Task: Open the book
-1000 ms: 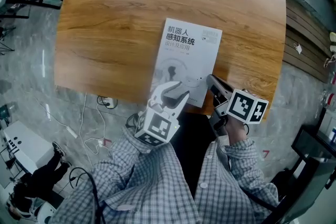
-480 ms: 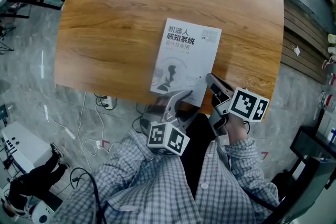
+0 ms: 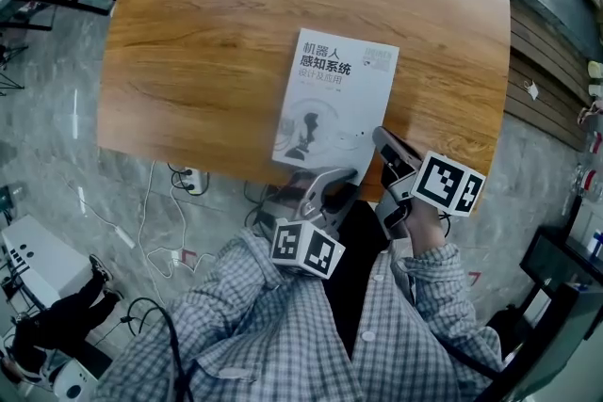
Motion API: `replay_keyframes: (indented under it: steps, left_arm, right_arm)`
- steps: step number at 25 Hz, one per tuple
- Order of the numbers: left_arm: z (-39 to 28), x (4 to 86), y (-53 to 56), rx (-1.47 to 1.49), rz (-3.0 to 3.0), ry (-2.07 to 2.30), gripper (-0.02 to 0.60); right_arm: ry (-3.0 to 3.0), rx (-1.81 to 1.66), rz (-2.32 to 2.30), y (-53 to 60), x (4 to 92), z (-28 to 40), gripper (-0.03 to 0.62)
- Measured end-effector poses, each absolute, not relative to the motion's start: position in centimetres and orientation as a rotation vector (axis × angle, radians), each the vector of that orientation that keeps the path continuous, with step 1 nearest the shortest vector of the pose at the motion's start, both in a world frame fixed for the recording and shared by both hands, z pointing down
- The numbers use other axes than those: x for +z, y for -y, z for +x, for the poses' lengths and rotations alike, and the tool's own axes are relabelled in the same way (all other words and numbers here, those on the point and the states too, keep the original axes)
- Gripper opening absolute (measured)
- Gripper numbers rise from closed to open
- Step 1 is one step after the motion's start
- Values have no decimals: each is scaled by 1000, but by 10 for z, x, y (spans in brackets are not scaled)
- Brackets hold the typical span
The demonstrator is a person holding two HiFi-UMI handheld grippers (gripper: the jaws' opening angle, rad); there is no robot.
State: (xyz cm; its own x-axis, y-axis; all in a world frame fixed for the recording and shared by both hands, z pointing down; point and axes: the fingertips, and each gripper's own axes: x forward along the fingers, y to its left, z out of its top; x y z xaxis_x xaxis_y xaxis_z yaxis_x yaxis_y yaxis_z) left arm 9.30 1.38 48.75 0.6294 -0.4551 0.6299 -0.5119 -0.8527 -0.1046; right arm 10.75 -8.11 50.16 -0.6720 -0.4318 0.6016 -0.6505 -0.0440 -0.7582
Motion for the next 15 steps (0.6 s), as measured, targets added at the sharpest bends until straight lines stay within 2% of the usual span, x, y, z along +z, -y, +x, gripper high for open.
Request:
replay_keyframes:
  steps: [4,12,15]
  left_arm:
    - [85,481,-7,881,2682,884,44]
    - [78,476,-2,739,2579,895,37]
    - [75,475,0,700,2549,882,37]
  right_arm:
    - [2051,1782,1176,81,502,107,27]
    - [2130,1415,1185,72,490,116,28]
    - [2114,1402,1166,58,491,121,28]
